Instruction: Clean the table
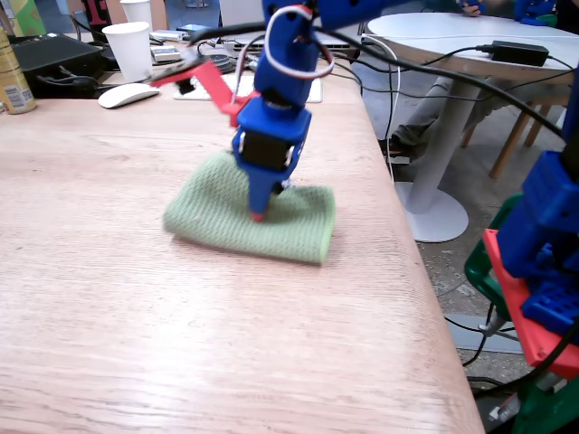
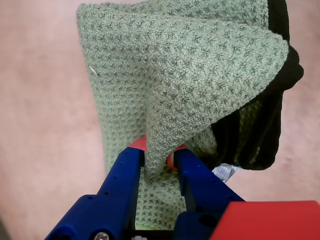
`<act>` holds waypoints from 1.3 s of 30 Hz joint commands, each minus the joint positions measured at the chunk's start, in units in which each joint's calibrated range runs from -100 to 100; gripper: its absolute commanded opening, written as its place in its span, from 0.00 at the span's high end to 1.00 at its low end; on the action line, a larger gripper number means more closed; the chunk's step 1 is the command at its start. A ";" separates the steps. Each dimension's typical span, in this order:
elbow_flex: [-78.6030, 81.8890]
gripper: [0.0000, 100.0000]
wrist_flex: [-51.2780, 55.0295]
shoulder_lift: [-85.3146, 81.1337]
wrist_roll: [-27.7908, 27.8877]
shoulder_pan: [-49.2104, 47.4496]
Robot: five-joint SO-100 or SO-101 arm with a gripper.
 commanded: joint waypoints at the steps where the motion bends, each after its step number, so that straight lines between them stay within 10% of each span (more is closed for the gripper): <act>1: 0.53 1.00 0.67 0.35 6.15 15.63; 14: -52.13 1.00 0.75 35.00 13.19 49.47; 20: -50.25 1.00 8.23 20.25 12.65 53.53; 29: -31.93 1.00 15.70 -20.32 6.84 5.99; 34: -32.22 1.00 3.87 -14.91 7.13 -17.36; 39: -39.96 1.00 -8.69 4.81 7.23 -18.89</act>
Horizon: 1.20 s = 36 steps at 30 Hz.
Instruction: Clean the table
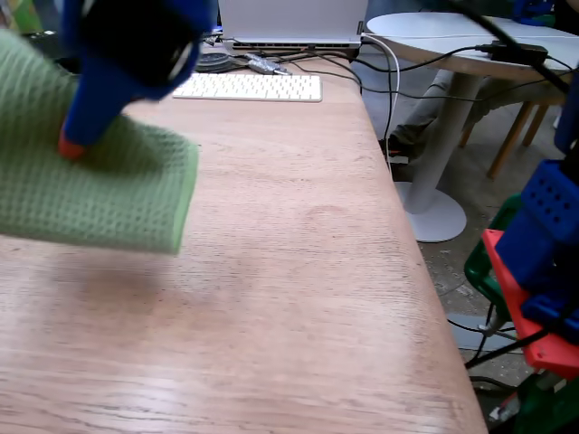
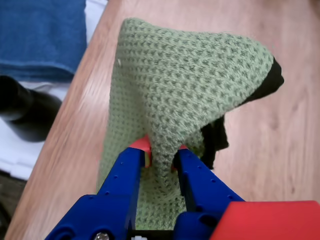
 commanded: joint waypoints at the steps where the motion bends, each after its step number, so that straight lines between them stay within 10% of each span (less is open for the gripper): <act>1: -12.09 1.00 -5.37 11.43 0.15 -0.19; 12: -21.72 1.00 -4.22 32.18 0.29 -13.73; 21: -21.72 1.00 6.29 34.07 11.43 -10.01; 36: -36.91 1.00 5.06 44.11 24.66 42.28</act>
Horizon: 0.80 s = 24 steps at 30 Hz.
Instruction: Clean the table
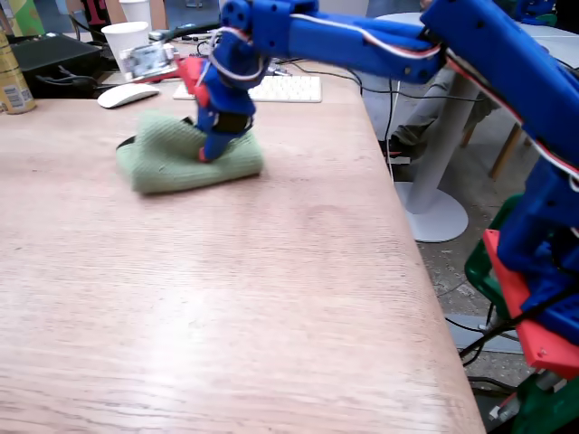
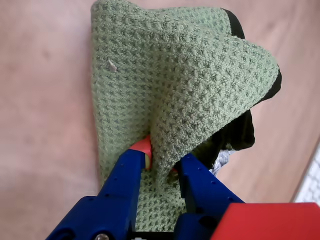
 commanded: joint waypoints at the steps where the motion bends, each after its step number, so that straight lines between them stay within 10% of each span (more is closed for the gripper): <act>1: -0.85 1.00 0.01 0.44 2.64 12.65; 8: -0.18 1.00 -24.46 7.47 4.64 27.03; 14: 3.12 1.00 -24.62 -0.85 3.42 34.31; 24: 46.54 1.00 -24.79 -56.43 -27.64 22.47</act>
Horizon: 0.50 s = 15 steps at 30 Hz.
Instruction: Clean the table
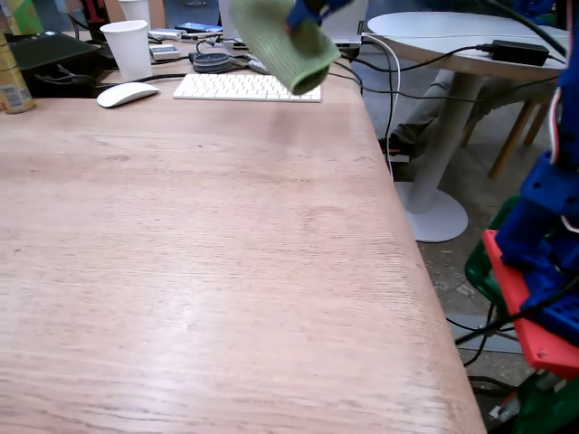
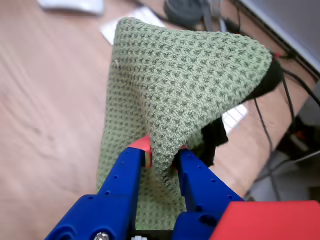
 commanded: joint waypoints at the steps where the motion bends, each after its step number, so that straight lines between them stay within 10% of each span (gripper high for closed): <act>1: 13.25 1.00 -0.86 -22.14 -6.50 -8.67; 9: 71.87 1.00 -0.77 -70.94 -8.21 -42.68; 15: 83.38 1.00 -0.61 -82.69 -9.08 -46.40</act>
